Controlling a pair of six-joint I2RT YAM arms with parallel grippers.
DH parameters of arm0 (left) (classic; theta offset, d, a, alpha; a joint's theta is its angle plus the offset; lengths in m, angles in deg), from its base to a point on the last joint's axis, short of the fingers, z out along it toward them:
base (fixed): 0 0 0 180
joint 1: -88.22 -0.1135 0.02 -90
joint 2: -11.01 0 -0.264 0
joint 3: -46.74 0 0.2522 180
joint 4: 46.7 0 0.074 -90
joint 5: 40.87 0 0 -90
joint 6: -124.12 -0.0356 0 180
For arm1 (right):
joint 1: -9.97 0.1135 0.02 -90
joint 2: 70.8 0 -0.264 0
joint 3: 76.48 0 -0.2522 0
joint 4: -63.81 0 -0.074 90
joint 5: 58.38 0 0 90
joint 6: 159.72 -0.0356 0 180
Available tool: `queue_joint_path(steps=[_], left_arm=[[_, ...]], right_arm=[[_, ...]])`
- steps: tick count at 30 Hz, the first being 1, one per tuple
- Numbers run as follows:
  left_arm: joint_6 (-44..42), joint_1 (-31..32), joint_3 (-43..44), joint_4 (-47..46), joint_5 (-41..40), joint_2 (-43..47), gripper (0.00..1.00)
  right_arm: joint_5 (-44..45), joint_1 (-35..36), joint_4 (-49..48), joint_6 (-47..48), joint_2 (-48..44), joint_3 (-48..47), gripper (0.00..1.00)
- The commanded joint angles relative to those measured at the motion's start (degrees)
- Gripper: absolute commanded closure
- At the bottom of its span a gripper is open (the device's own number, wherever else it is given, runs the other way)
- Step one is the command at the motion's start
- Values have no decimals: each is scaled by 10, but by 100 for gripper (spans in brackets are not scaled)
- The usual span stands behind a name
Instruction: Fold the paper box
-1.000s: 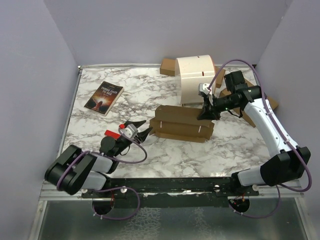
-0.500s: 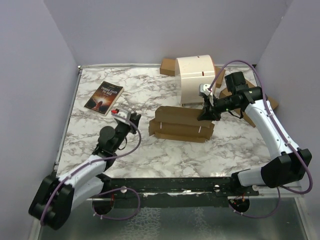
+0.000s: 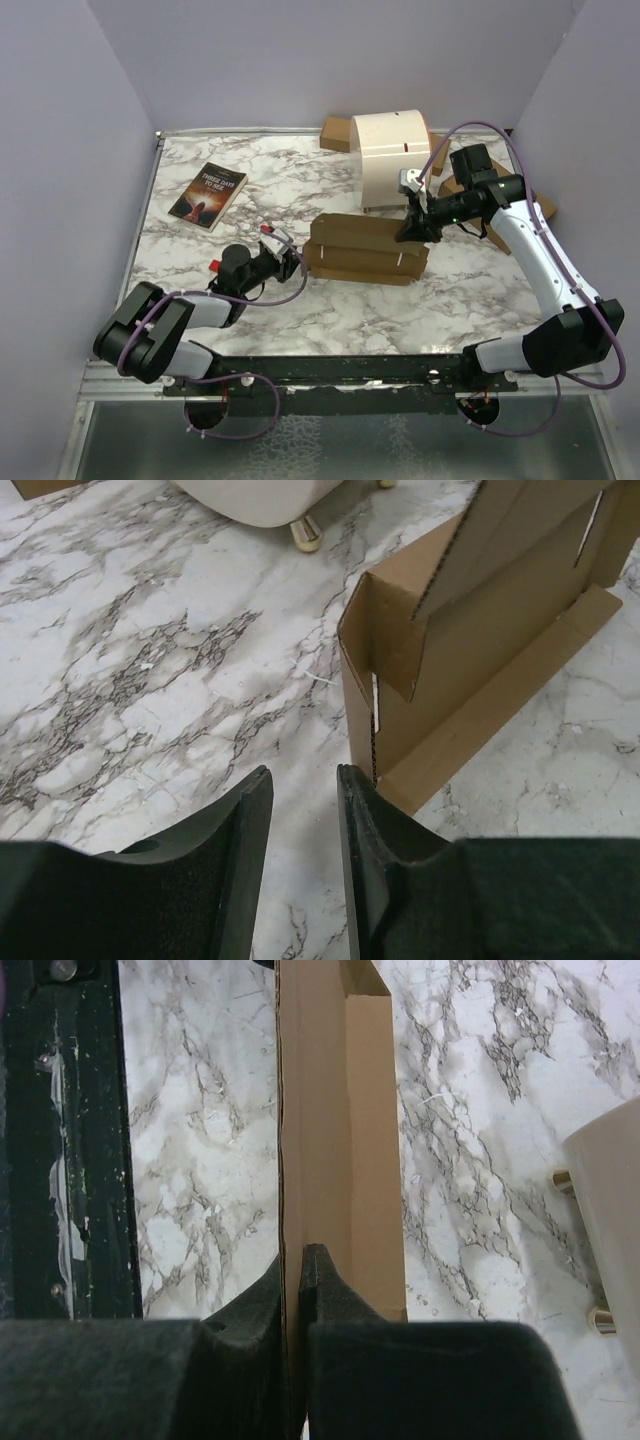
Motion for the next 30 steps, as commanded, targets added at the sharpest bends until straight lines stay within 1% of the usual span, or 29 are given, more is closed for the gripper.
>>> queue_joint_path(steps=[1, 4, 9, 11, 15, 19, 21, 25, 30], left_arm=[[-17, -4, -21, -119, 78, -28, 64], [-19, -4, -25, -156, 99, -52, 62], [-19, -4, -29, -215, 123, -81, 56], [-21, -4, -27, -220, 127, -88, 53], [-24, -4, -16, -220, 128, -98, 53], [-21, -3, -22, -264, 124, -115, 43], [-19, -4, -25, -290, 125, -128, 40], [-14, -4, -12, -302, 126, -157, 40], [3, -3, 3, -338, 128, -184, 40]], right_arm=[[-5, 4, 3, 6, -4, 10, 99], [-5, 3, 4, 6, -5, 9, 99], [-5, 3, 5, 6, -4, 10, 99], [-6, 3, 5, 7, -4, 10, 99], [-10, 4, 8, 8, 0, 5, 99], [-12, 4, 9, 7, 2, 2, 99], [-13, 4, 9, 7, 3, 3, 99], [-14, 3, 11, 8, 3, 4, 99], [-14, 4, 12, 9, 5, 5, 99]])
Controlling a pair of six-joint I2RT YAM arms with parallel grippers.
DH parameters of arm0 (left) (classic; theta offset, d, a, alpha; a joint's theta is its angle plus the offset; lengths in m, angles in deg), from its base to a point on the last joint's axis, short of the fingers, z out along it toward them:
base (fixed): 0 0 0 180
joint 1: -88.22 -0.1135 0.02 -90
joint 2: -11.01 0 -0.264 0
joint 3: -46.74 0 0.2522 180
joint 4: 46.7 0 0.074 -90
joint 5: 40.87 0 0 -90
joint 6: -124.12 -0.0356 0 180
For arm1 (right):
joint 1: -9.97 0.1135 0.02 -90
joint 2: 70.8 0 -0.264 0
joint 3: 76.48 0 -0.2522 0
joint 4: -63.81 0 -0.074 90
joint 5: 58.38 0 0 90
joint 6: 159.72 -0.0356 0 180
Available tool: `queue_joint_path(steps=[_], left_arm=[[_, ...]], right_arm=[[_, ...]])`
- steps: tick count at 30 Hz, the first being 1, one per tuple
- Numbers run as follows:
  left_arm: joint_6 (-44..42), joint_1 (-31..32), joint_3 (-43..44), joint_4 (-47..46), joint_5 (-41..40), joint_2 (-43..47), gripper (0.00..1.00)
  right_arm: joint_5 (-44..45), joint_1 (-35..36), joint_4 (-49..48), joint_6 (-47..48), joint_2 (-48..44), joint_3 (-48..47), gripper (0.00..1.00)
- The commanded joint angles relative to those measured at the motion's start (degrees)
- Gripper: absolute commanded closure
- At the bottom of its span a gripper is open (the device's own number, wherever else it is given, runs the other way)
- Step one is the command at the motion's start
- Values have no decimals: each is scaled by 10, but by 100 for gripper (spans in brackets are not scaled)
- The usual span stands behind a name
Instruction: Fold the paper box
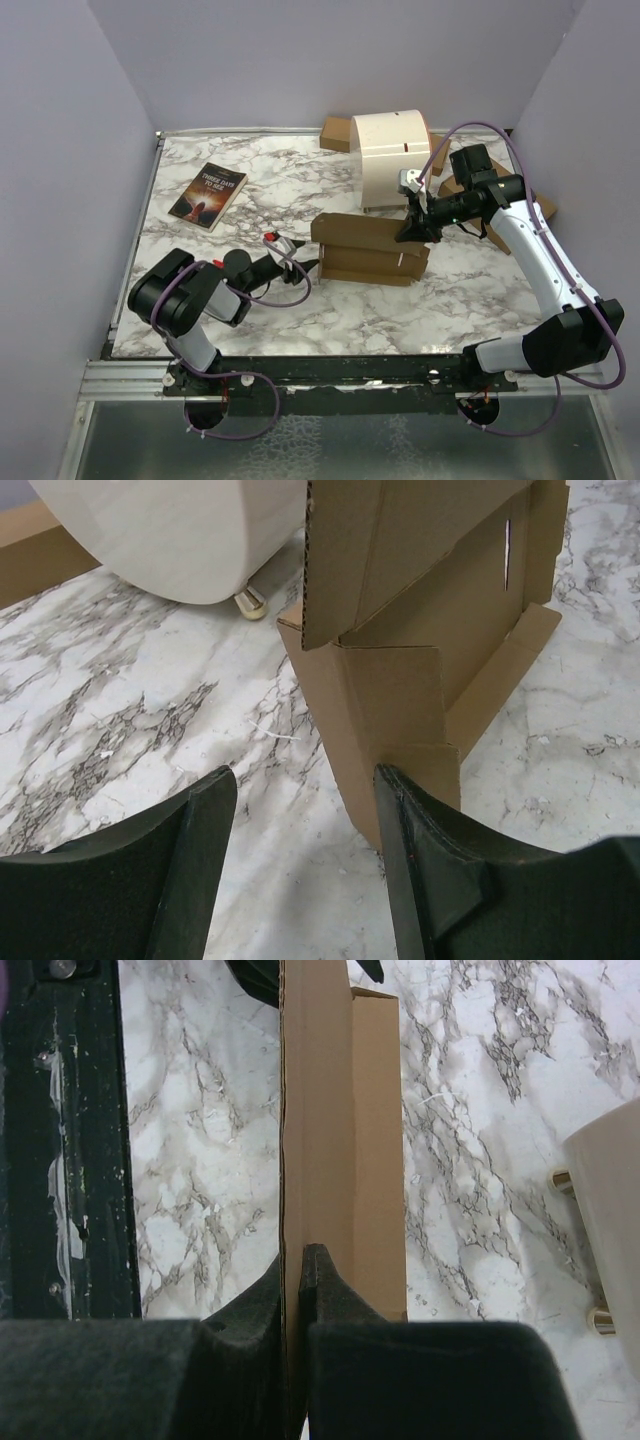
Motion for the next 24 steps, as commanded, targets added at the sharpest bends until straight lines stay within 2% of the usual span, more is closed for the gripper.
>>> queue_joint_path(steps=[1, 10, 17, 24], left_arm=[[21, 0, 20, -67, 23, -20, 39], [56, 2, 38, -136, 29, -90, 38], [72, 19, 38, -162, -29, -113, 35], [105, 30, 41, -191, -47, -129, 34]], right_arm=[[-14, 3, 12, 6, 6, 4, 99], [-22, 4, 14, 9, 12, 4, 99], [-31, 4, 25, 16, 14, 6, 99], [-35, 4, 28, 17, 10, 9, 99]])
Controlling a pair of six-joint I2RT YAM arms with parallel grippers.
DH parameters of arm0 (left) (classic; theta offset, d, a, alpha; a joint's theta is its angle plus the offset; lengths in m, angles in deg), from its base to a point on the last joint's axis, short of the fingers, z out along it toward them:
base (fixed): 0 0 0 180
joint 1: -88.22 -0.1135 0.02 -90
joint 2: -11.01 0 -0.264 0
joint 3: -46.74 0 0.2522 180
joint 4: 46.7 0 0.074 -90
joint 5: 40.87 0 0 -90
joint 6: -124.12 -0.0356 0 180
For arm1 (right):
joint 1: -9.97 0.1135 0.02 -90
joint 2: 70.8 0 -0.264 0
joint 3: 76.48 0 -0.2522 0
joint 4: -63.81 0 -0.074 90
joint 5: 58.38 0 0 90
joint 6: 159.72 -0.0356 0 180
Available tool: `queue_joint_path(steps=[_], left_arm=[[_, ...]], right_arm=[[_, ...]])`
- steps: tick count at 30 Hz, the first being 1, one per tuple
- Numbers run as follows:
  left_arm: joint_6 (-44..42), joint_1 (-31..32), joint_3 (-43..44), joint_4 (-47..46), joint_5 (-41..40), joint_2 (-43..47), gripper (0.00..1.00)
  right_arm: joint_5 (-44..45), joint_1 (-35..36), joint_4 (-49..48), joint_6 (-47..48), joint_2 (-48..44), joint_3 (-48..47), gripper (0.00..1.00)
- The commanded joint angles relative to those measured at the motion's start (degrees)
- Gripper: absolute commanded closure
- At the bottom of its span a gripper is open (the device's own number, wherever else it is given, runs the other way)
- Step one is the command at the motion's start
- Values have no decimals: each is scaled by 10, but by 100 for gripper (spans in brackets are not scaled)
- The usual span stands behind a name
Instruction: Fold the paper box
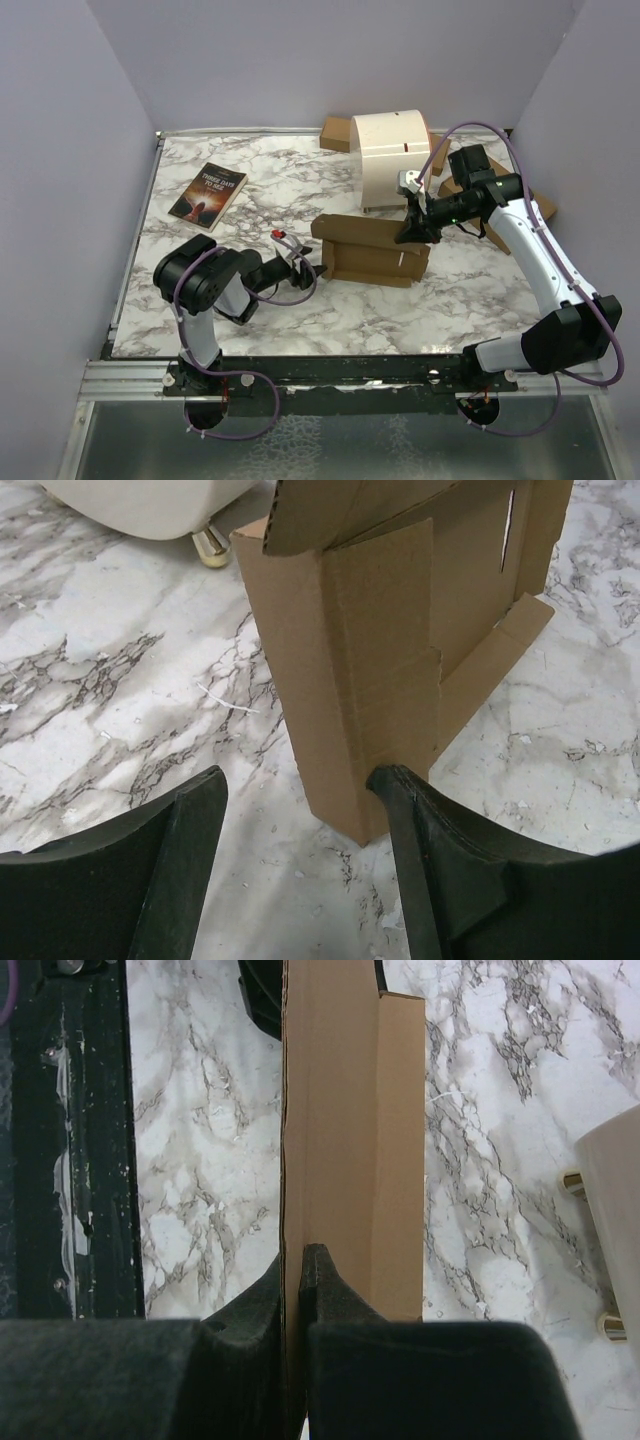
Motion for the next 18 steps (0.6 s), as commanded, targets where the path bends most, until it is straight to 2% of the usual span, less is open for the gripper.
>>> queue_joint_path(steps=[1, 10, 18], left_arm=[[36, 8, 12, -138, -27, -17, 34], [81, 20, 31, -138, -56, -25, 35], [70, 39, 36, -139, -104, -37, 43]], right_arm=[[-30, 4, 21, 5, 1, 8, 99], [-30, 4, 18, 6, -1, 16, 99], [-34, 4, 18, 8, -1, 19, 99]])
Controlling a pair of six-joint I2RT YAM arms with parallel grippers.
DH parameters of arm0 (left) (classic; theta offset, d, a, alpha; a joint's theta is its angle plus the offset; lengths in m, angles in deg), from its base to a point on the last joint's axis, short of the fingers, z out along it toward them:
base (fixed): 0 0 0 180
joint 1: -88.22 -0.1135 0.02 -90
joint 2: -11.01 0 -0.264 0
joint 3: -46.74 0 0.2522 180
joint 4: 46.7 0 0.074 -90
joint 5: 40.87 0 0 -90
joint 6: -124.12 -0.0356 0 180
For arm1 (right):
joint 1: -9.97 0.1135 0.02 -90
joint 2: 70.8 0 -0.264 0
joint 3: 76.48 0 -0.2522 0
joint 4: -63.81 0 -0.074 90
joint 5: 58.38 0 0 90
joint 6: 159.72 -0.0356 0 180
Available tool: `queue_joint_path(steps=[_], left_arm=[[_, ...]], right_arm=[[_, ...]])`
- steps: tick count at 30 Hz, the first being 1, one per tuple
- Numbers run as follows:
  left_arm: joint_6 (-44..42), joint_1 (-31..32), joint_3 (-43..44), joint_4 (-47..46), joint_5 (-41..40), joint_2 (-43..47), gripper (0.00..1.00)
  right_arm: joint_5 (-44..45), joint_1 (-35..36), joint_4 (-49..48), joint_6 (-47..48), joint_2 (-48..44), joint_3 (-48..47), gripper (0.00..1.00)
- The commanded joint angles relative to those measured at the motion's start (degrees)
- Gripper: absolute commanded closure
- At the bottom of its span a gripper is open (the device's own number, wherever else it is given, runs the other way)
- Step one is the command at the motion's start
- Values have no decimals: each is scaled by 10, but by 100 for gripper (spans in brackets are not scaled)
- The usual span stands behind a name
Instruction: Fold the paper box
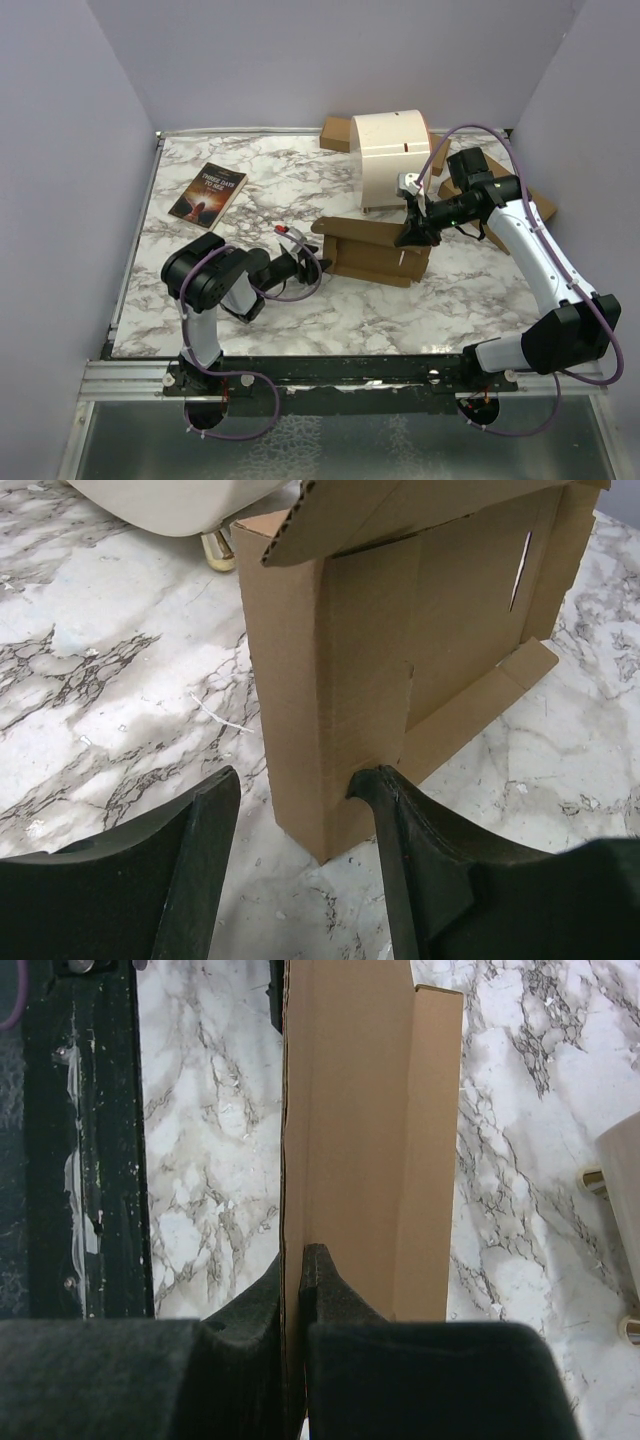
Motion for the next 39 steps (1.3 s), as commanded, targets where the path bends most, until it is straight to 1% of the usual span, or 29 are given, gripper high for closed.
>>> queue_joint_path(steps=[1, 11, 18, 23, 25, 29, 39], left_arm=[[-1, 12, 9, -139, -48, -13, 43], [-38, 11, -16, -140, -24, 20, 41], [-34, 4, -24, -140, -13, 24, 39], [-35, 0, -23, -140, 3, 31, 36], [-40, -2, -22, -140, 10, 35, 33], [-47, -5, -18, -140, 15, 38, 32], [-85, -5, -11, -140, 8, 30, 33]], right_arm=[[-29, 4, 16, 8, -2, 7, 99], [-36, 4, 20, 1, -15, -2, 99], [-24, 4, -10, -35, -31, 0, 99], [-15, 4, -25, -61, -33, -6, 99], [-12, 4, -30, -70, -30, -9, 99], [-12, 4, -29, -82, -19, -15, 99], [-43, 4, -10, -119, 16, -35, 99]])
